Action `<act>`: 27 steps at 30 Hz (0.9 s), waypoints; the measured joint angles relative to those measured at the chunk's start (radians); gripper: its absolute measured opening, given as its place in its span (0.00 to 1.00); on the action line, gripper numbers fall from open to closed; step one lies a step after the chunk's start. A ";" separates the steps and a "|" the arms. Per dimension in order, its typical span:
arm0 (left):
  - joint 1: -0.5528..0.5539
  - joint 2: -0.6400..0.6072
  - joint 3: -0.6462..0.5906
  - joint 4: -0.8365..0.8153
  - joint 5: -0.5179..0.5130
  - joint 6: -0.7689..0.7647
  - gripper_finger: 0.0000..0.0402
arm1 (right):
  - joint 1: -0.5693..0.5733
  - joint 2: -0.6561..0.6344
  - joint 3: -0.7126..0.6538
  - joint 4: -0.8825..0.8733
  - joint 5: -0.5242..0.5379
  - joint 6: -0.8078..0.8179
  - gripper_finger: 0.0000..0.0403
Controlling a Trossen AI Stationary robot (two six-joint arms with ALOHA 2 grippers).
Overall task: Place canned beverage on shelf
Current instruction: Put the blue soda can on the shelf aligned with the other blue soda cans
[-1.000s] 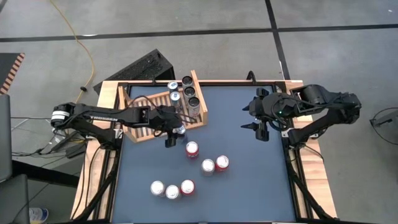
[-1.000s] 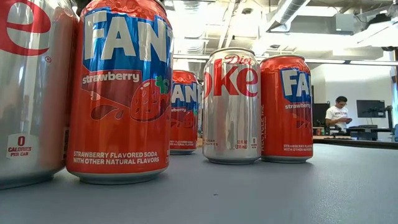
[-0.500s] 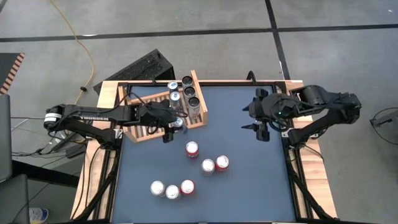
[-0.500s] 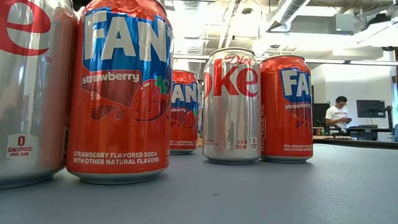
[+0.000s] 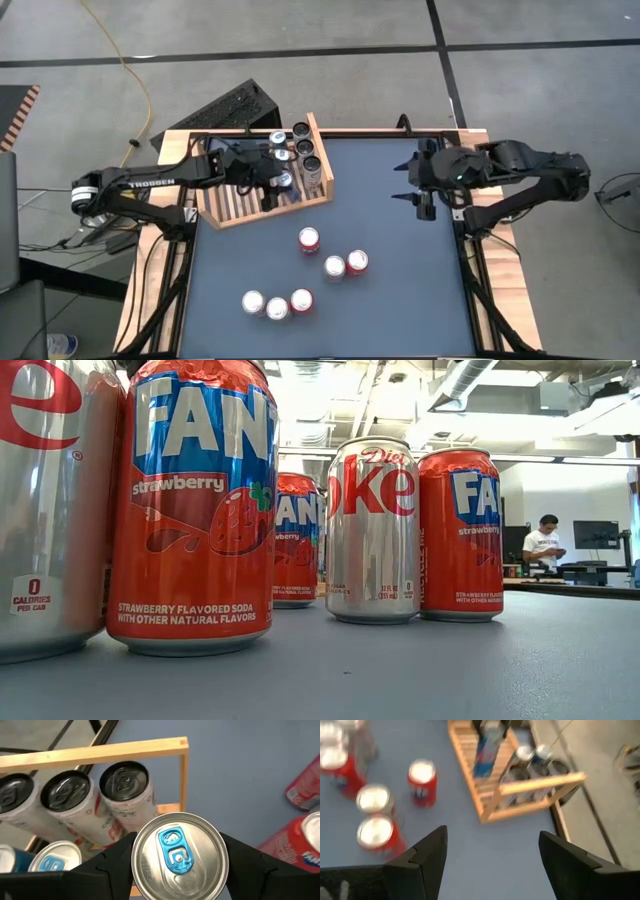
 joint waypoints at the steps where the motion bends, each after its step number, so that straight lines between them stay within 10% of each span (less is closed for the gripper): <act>1: 0.007 0.000 0.000 0.000 0.017 0.000 0.56 | -0.010 -0.023 -0.023 0.036 -0.002 -0.006 0.71; 27: 0.082 0.003 0.001 -0.008 0.100 0.042 0.56 | -0.091 -0.216 -0.234 0.256 -0.026 -0.030 0.71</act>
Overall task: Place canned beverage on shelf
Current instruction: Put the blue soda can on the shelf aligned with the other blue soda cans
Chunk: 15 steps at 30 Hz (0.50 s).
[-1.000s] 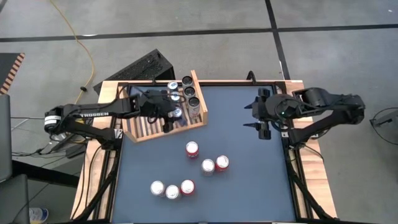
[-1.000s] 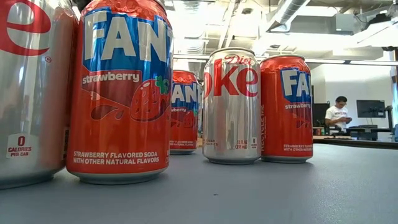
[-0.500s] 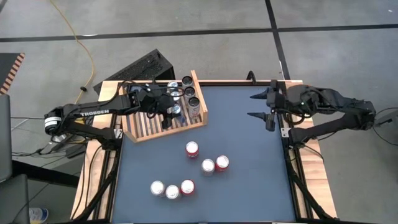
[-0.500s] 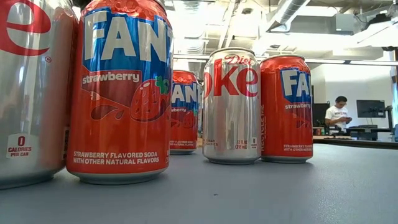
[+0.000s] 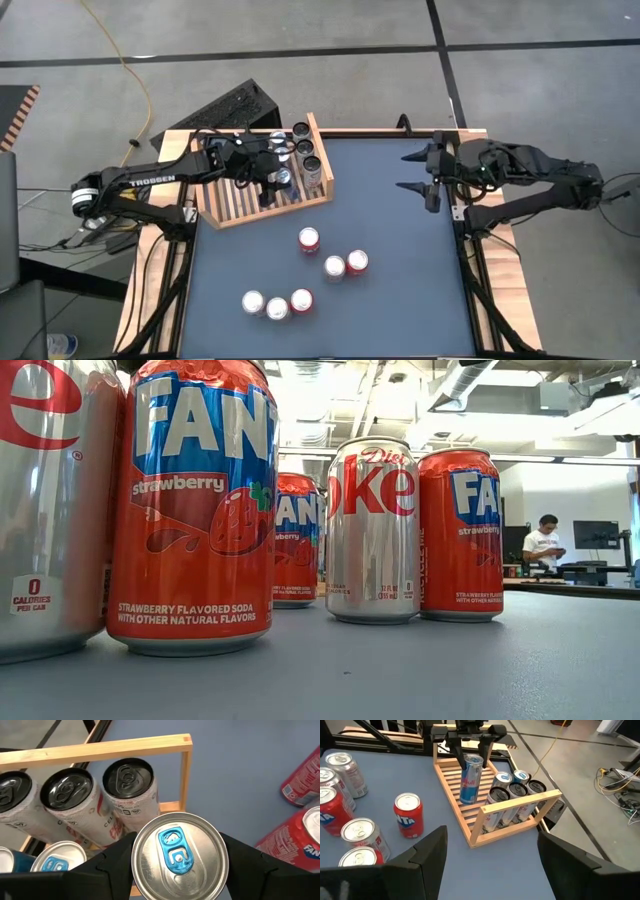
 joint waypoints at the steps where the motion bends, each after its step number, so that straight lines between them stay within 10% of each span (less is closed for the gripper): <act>1: 0.002 0.000 0.000 0.000 -0.001 0.004 0.56 | 0.000 0.003 0.000 0.001 0.000 0.000 0.71; 15: 0.091 0.108 0.002 0.039 0.056 0.034 0.56 | 0.000 0.017 0.000 0.006 0.000 0.000 0.71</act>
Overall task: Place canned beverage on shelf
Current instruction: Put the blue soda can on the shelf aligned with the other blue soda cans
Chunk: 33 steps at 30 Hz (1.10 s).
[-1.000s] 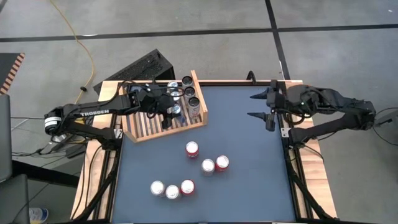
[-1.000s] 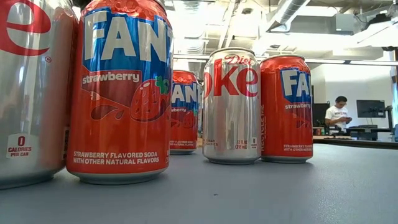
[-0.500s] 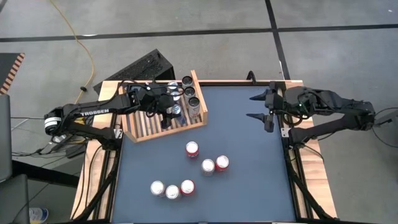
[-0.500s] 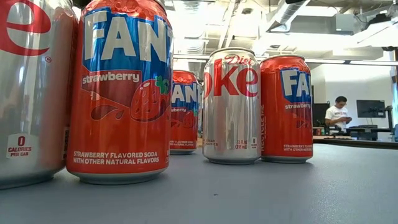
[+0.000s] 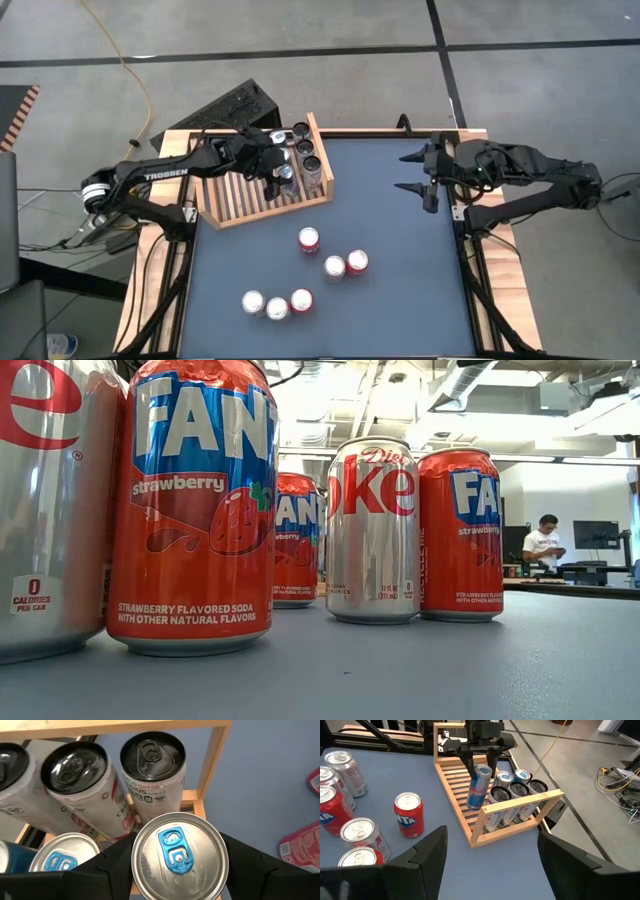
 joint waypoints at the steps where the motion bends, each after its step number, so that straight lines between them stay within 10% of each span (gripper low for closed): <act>1: 0.003 0.007 0.000 -0.001 0.005 0.006 0.56 | 0.000 0.000 0.000 0.000 0.000 0.000 0.71; 33: 0.033 0.045 0.000 -0.011 0.021 0.049 0.56 | 0.000 0.000 0.001 0.007 0.000 0.032 0.71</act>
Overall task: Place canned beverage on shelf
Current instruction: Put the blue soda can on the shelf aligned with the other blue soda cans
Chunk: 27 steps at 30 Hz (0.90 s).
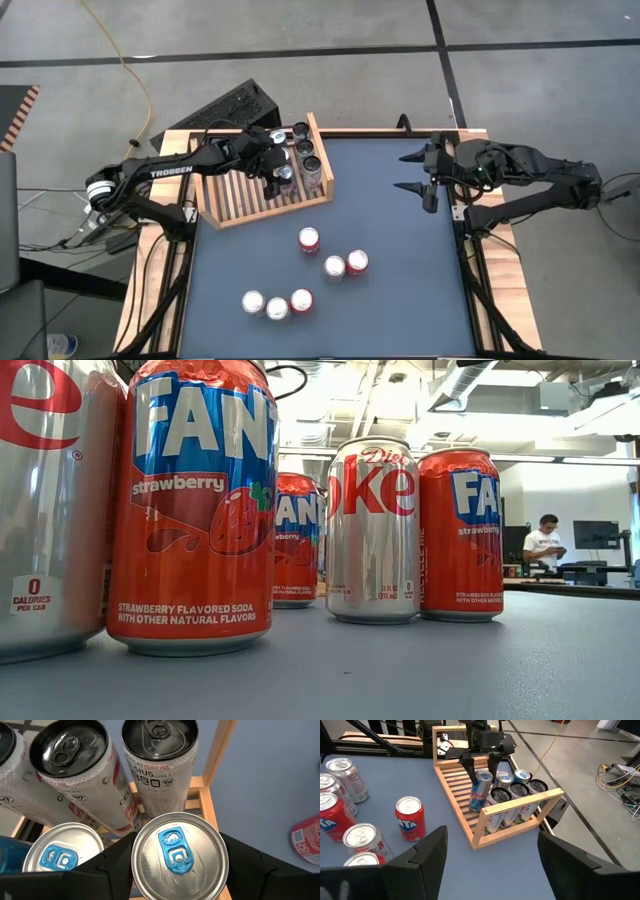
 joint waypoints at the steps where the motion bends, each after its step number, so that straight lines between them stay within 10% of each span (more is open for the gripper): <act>1: 0.000 0.000 0.000 0.000 0.000 0.000 0.56 | 0.000 0.000 0.000 0.000 0.000 0.000 0.71; 27: 0.009 0.068 0.002 0.032 -0.006 0.012 0.56 | 0.000 0.000 0.000 -0.020 0.000 0.003 0.71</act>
